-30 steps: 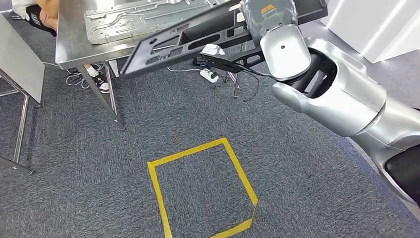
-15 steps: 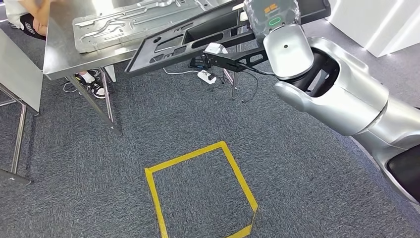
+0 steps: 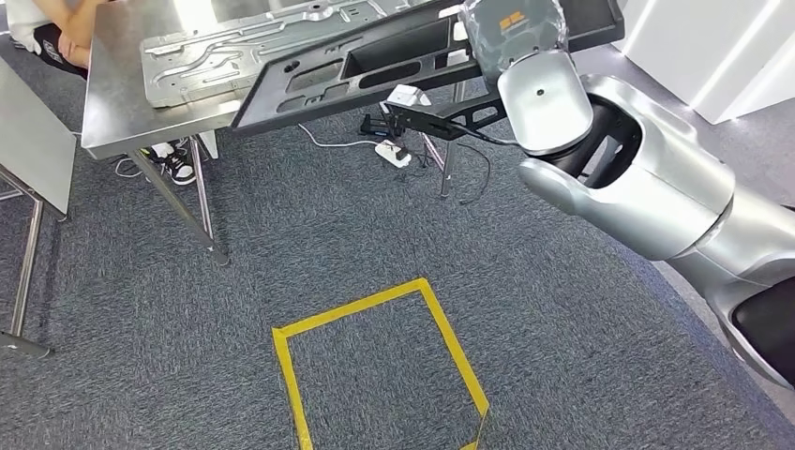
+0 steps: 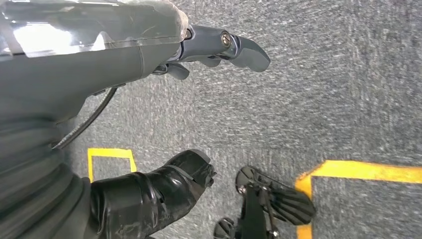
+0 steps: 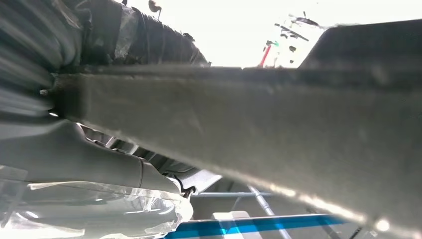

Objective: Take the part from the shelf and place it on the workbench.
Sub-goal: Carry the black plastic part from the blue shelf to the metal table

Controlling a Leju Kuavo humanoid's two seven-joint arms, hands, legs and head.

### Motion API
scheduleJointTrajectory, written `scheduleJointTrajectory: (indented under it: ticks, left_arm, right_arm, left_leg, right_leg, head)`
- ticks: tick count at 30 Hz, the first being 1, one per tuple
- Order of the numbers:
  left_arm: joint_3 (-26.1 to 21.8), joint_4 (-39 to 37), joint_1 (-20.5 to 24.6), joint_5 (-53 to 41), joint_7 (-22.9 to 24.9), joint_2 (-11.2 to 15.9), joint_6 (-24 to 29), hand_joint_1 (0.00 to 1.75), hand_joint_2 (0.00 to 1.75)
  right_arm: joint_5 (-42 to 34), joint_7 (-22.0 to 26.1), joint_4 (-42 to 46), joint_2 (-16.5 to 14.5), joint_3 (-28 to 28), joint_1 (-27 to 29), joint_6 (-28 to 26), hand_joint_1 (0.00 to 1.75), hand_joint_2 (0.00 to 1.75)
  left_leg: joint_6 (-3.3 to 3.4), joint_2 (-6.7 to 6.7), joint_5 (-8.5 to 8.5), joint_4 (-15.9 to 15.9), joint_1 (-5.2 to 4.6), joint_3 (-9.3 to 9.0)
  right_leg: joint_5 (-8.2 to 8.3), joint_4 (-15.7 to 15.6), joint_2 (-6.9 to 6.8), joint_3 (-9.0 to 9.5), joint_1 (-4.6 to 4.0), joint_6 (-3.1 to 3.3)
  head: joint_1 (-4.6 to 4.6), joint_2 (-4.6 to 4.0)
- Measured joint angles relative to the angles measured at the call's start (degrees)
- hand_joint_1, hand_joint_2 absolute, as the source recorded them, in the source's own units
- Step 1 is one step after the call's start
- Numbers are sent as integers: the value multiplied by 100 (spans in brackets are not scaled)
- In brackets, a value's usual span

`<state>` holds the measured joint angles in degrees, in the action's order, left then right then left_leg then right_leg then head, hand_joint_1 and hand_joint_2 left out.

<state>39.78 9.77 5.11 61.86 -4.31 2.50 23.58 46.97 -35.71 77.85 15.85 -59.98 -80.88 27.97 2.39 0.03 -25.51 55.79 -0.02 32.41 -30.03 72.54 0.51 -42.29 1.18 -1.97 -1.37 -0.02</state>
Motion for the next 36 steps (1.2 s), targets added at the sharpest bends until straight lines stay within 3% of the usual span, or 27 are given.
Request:
scheduleJointTrajectory:
  ticks: [2,3,5,9,10,12,14,15,16,18,19,22,24,25,26,28,29,30,31,33,34,36]
  left_arm:
    - [0,-1,-9,0,2,1,0,0,175]
    - [0,-1,-7,0,2,6,2,0,175]
    - [0,-2,-3,0,2,14,9,0,175]
    - [0,-2,-2,-4,4,0,14,0,175]
    - [0,-2,2,-4,4,-2,15,0,175]
    - [0,-2,11,-4,7,-2,17,0,175]
    - [0,-2,8,-4,14,-3,17,0,175]
    - [0,-2,3,-4,19,-5,17,0,175]
    - [0,-2,-3,-4,22,-9,17,0,175]
    - [0,-3,-14,-4,26,0,21,0,175]
    - [0,-3,-11,-4,27,7,24,0,175]
    - [0,-4,16,-4,30,25,30,0,175]
    - [0,-4,15,-2,34,33,32,0,175]
    - [0,-4,8,0,42,30,33,0,175]
    - [0,-4,-2,4,49,26,35,0,175]
    - [0,-4,2,9,60,17,48,0,175]
    - [0,-4,8,11,61,14,63,0,175]
    - [0,-4,12,11,60,9,79,0,175]
    - [0,-4,13,11,58,5,93,0,175]
    - [0,-4,4,12,54,2,103,0,175]
    - [0,-4,7,13,50,1,103,0,175]
    - [0,-4,18,13,34,3,101,0,175]
  right_arm:
    - [0,11,-1,3,0,4,0,175,175]
    - [-2,19,-1,4,-1,-2,-1,175,175]
    - [-7,30,-2,4,-2,-8,-14,175,175]
    - [-14,46,-15,0,-2,-1,-44,175,175]
    - [-14,49,-19,-1,-2,-2,-46,175,175]
    - [-15,54,-25,-8,-3,0,-52,175,175]
    - [-15,59,-33,-13,-4,14,-58,175,175]
    - [-15,62,-39,-13,-4,21,-60,175,175]
    - [-15,66,-43,-13,-4,25,-60,175,175]
    - [-15,69,-52,-12,-4,25,-62,175,175]
    - [-15,70,-56,-13,-4,23,-67,175,175]
    - [-17,81,-70,-23,-4,26,-83,175,175]
    - [-17,97,-79,-24,-3,33,-87,175,175]
    - [-16,104,-83,-23,-2,32,-89,175,175]
    - [-16,109,-89,-20,-2,33,-89,175,175]
    - [-15,115,-97,-22,-3,40,-87,175,175]
    - [-15,116,-101,-23,-4,50,-86,175,175]
    - [-15,117,-105,-24,-4,57,-84,175,175]
    - [-15,119,-108,-24,-4,61,-81,175,175]
    - [-15,121,-117,-27,-6,58,-74,175,175]
    - [-16,128,-120,-32,-8,53,-73,175,175]
    - [-16,142,-133,-38,-11,42,-71,175,175]
  left_leg:
    - [-77,-22,-158,124,43,-58]
    - [-126,-32,-242,218,47,-55]
    - [-201,-47,-344,331,37,-5]
    - [-270,-40,-484,449,60,29]
    - [-291,-35,-584,647,67,127]
    - [-325,-27,-816,1363,76,546]
    - [-320,-27,-822,1888,73,954]
    - [-294,-28,-665,1850,66,1014]
    - [-248,-30,-410,1596,50,966]
    - [-112,-34,46,907,-4,724]
    - [-46,-35,165,650,-44,620]
    - [66,-30,159,336,-125,469]
    - [59,-4,169,97,-99,286]
    - [50,9,181,-3,-76,192]
    - [38,19,183,-62,-58,122]
    - [40,16,133,-48,-52,74]
    - [32,9,91,-17,-48,59]
    - [20,-2,39,25,-40,41]
    - [1,-15,-23,83,-28,19]
    - [-66,-69,-170,234,-9,15]
    - [-105,-94,-232,319,-5,44]
    - [-177,-138,-279,406,-2,126]
  right_leg:
    - [453,-607,-20,198,49,-75]
    - [573,-903,-22,314,61,-89]
    - [557,-1110,-15,401,48,-39]
    - [486,-1120,6,435,45,126]
    - [468,-1127,8,461,50,154]
    - [422,-1132,13,508,36,193]
    - [360,-1133,19,575,5,210]
    - [325,-1133,23,626,-15,213]
    - [286,-1135,26,688,-37,217]
    - [221,-1163,29,799,-62,216]
    - [209,-1193,33,831,-54,201]
    - [233,-1315,39,864,-5,110]
    - [206,-1322,16,898,-3,61]
    - [134,-1176,6,845,-10,43]
    - [25,-908,-5,714,-9,29]
    - [-192,-175,-8,268,-8,-5]
    - [-192,57,-12,82,-3,-26]
    - [-91,110,-16,-22,2,-46]
    - [120,-70,-21,-4,8,-63]
    - [526,-708,37,223,29,-91]
    - [617,-950,92,323,36,-75]
    - [578,-1069,170,376,24,-9]
  head:
    - [2,0]
    - [11,0]
    - [14,1]
    - [-18,1]
    - [-29,0]
    - [-50,1]
    - [-53,1]
    - [-52,0]
    - [-52,0]
    - [-38,0]
    - [-35,0]
    - [-53,1]
    - [-46,1]
    - [-39,1]
    - [-25,0]
    - [-15,0]
    - [-12,0]
    - [-13,0]
    - [-12,0]
    - [-5,0]
    - [-9,1]
    - [-7,1]
